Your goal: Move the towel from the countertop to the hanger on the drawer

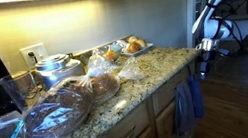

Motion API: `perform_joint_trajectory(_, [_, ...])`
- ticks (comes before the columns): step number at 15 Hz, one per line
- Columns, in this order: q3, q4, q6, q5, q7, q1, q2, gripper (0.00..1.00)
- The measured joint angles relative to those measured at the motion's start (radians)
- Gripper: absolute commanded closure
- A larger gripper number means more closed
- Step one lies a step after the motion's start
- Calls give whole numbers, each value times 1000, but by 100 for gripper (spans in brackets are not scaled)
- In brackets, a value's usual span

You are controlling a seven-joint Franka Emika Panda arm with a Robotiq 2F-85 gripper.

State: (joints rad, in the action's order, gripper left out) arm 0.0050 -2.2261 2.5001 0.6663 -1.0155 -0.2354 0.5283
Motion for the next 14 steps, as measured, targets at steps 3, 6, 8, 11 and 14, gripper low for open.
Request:
perform_joint_trajectory(3, [8, 0, 1, 0, 0, 0, 0, 0])
perform_joint_trajectory(6, [12, -3, 2, -12, 1, 0, -4, 0])
perform_joint_trajectory(8, [7, -24, 2, -48, 33, 0, -26, 0])
perform_joint_trajectory(11, [-4, -82, 2, -118, 104, 0, -95, 0])
perform_joint_trajectory(14, [-7, -158, 6, -188, 182, 1, -193, 0])
